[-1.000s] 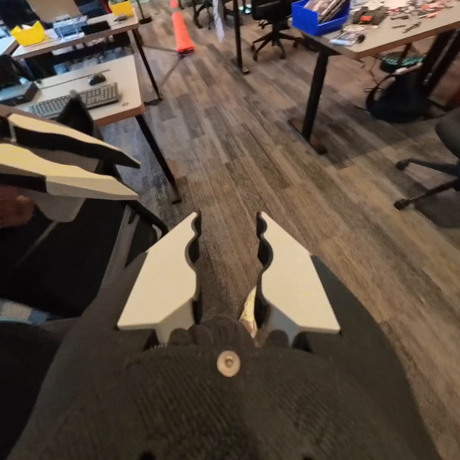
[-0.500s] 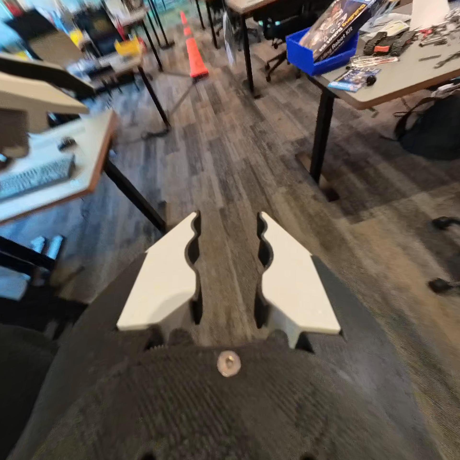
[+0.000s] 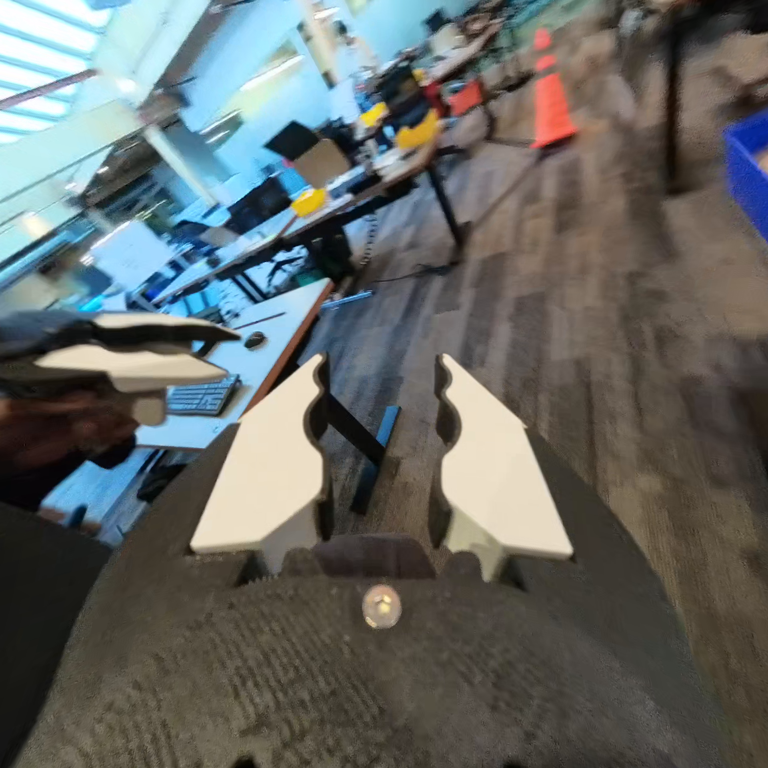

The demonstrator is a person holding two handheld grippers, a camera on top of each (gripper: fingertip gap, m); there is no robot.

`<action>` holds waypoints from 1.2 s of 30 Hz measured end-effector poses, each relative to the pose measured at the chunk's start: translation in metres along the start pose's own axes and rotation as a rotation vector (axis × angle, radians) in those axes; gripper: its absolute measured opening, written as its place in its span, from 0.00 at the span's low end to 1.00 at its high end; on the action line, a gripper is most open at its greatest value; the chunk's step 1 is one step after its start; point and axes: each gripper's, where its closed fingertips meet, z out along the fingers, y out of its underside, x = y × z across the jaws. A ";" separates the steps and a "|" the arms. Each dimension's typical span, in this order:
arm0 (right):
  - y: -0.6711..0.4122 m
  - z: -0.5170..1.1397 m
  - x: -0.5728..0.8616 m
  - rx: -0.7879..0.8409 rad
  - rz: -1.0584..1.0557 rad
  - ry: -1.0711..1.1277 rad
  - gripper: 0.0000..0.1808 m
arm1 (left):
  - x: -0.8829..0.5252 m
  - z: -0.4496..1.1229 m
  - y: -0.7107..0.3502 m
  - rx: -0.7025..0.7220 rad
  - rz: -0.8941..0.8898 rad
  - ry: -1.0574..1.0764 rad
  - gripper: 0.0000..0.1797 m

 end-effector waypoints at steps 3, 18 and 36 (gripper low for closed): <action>-0.071 0.097 0.020 -0.010 -0.146 -0.113 0.27 | -0.089 0.035 -0.013 0.016 -0.110 -0.104 0.22; -0.230 0.500 0.196 -0.052 -0.196 -0.016 0.27 | -0.516 0.246 -0.248 0.075 -0.053 -0.105 0.18; -0.525 0.895 0.496 0.034 -0.270 -0.006 0.29 | -0.844 0.576 -0.528 0.083 -0.034 -0.045 0.20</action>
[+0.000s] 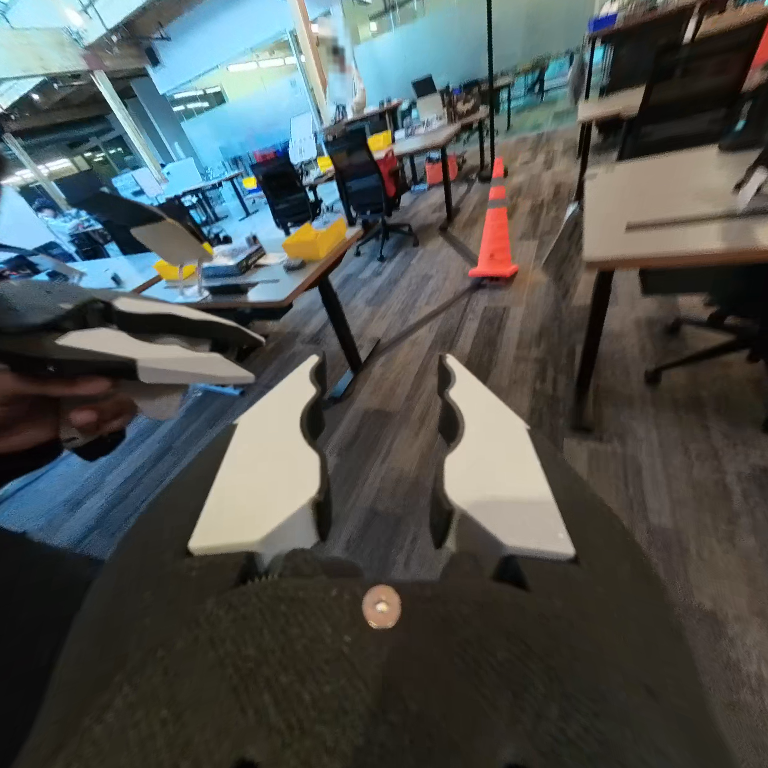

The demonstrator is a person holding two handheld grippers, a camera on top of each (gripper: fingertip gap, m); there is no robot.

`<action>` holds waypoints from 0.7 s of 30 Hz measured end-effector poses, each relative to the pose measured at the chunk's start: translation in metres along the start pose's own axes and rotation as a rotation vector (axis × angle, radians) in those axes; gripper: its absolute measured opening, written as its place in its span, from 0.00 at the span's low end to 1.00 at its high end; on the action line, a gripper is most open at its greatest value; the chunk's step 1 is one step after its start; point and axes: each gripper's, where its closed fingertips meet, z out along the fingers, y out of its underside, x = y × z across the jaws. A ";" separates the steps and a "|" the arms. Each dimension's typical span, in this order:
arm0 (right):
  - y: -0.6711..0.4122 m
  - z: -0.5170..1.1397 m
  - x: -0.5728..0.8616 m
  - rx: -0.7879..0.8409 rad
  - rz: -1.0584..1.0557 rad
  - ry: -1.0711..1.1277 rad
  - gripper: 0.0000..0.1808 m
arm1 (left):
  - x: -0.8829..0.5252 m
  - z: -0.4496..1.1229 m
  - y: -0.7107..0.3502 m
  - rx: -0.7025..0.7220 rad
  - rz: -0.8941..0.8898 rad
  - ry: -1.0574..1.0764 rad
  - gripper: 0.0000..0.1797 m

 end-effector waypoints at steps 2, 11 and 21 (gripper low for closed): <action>-0.034 0.030 0.032 0.044 -0.049 0.010 0.29 | -0.026 0.036 -0.031 0.040 -0.028 0.028 0.20; -0.022 0.138 0.236 -0.116 0.004 0.228 0.31 | -0.109 0.269 -0.137 -0.038 -0.027 0.299 0.23; -0.116 0.103 0.477 0.144 0.142 0.675 0.30 | -0.048 0.492 -0.340 -0.108 0.115 0.829 0.26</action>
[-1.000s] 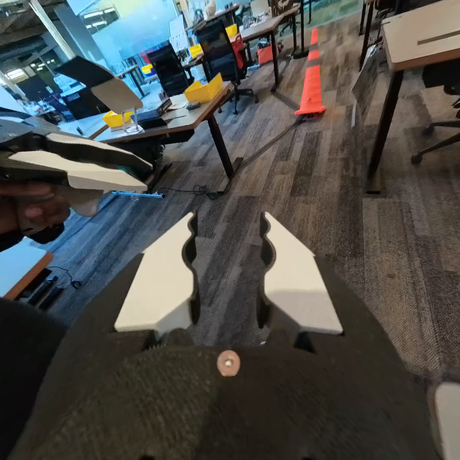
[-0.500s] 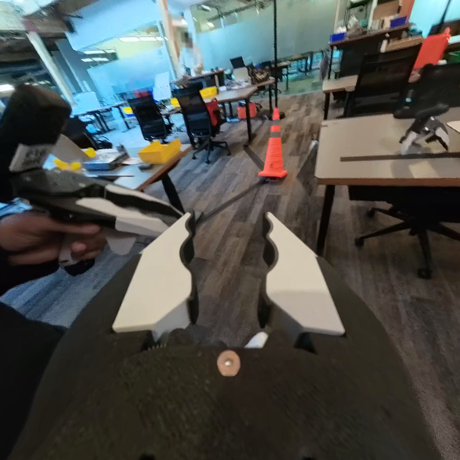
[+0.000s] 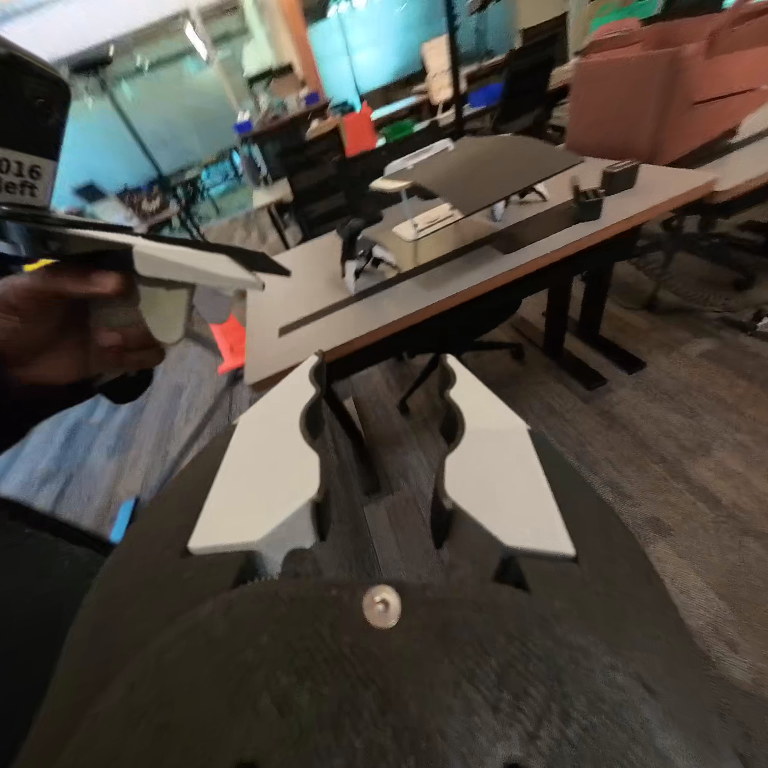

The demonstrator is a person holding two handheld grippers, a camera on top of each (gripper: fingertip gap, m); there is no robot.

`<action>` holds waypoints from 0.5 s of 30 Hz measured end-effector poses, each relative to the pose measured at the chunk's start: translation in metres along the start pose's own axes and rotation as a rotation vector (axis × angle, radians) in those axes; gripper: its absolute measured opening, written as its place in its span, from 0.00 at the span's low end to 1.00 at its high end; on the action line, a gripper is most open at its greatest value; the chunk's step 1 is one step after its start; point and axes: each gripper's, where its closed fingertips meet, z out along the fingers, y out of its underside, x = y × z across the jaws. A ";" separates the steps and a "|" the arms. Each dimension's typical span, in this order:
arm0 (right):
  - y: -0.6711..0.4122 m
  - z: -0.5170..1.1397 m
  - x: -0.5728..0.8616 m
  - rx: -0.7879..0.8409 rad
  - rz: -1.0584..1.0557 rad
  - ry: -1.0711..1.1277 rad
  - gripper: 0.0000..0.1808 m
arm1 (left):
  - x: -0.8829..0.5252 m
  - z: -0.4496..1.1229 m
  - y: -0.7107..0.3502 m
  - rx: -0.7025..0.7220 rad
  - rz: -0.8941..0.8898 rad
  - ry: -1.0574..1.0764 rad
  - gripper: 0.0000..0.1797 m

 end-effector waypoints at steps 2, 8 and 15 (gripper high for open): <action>0.009 0.018 0.049 0.010 0.064 0.069 0.29 | -0.027 0.042 -0.034 -0.002 0.083 0.018 0.26; -0.004 0.074 0.221 -0.002 0.162 0.219 0.30 | -0.103 0.196 -0.093 -0.087 0.081 0.043 0.28; -0.161 0.126 0.408 0.167 0.126 0.247 0.28 | -0.128 0.349 -0.236 -0.049 0.101 0.132 0.28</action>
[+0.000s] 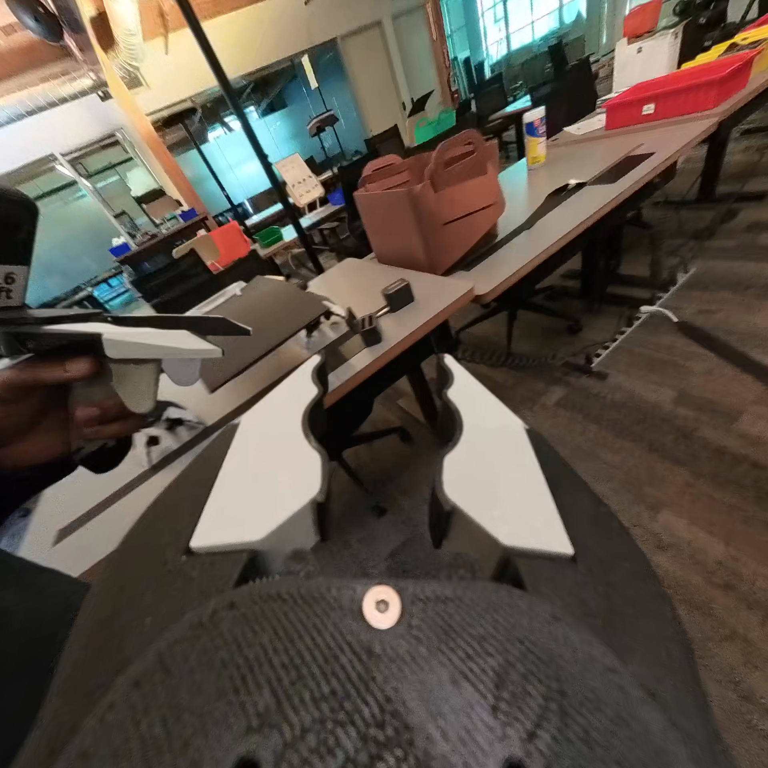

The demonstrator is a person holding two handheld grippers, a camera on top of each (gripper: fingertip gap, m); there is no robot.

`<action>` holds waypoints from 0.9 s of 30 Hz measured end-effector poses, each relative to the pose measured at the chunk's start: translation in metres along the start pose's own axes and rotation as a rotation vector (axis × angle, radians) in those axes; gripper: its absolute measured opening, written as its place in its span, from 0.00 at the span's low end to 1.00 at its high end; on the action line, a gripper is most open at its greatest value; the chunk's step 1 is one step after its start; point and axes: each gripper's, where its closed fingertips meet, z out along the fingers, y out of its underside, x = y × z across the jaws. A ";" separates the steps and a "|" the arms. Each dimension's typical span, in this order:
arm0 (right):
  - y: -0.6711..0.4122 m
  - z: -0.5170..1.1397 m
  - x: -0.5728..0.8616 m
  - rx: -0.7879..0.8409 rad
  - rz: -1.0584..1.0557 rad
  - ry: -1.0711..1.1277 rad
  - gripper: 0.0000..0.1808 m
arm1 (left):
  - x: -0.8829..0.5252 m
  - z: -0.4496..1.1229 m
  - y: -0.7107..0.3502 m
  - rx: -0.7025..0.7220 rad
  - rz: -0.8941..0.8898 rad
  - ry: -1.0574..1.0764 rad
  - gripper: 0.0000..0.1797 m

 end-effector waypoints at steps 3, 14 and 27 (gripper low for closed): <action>-0.040 0.041 0.045 0.020 -0.028 0.003 0.28 | -0.040 0.056 -0.040 -0.036 0.054 -0.020 0.28; -0.060 0.224 0.258 -0.167 -0.092 0.166 0.28 | -0.194 0.303 -0.156 -0.096 0.016 0.106 0.29; -0.202 0.388 0.552 0.000 0.070 0.457 0.28 | -0.294 0.583 -0.387 -0.112 0.218 0.311 0.30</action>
